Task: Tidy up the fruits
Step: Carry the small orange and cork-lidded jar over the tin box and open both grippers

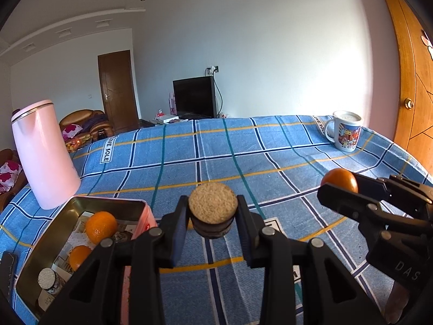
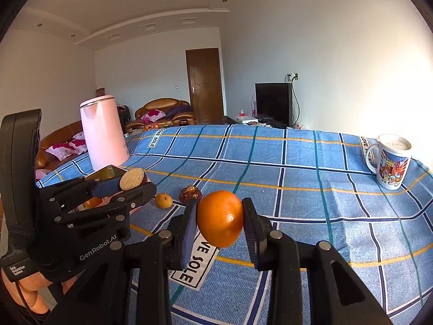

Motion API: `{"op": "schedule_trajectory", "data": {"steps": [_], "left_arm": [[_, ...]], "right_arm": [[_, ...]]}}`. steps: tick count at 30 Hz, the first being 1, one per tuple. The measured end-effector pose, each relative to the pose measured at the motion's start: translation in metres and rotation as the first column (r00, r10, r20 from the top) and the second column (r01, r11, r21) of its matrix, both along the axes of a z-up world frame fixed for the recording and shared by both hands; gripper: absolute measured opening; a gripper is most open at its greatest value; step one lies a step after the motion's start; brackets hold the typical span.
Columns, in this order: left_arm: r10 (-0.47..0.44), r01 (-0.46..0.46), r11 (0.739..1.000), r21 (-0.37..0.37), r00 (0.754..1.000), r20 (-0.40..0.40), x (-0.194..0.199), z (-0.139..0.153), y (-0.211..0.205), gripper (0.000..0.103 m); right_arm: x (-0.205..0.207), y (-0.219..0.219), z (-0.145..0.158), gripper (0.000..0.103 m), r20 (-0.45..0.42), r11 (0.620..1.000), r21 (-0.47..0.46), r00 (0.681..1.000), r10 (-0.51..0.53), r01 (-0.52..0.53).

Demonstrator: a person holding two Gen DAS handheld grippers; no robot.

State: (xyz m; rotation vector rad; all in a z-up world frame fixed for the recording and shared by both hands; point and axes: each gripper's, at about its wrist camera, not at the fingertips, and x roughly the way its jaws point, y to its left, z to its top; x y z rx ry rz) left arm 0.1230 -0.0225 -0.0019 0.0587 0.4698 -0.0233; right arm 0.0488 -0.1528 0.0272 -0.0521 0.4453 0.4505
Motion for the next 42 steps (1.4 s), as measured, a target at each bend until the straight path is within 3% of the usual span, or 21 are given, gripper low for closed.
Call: {"op": "schedule_trajectory", "data": {"steps": [26,42], "left_arm": [[0.030,-0.032,0.999,0.017,0.995,0.090,-0.022,0.004,-0.001,0.035],[0.044,-0.044,0.999,-0.002,0.993,0.107,-0.036,0.006,0.020,0.035]], "right_arm": [[-0.026,-0.004,0.009,0.035,0.133,1.000,0.012,0.991,0.000,-0.002],[-0.026,0.018,0.010,0.035,0.160,0.999,-0.051,0.987,0.026,-0.018]]}}
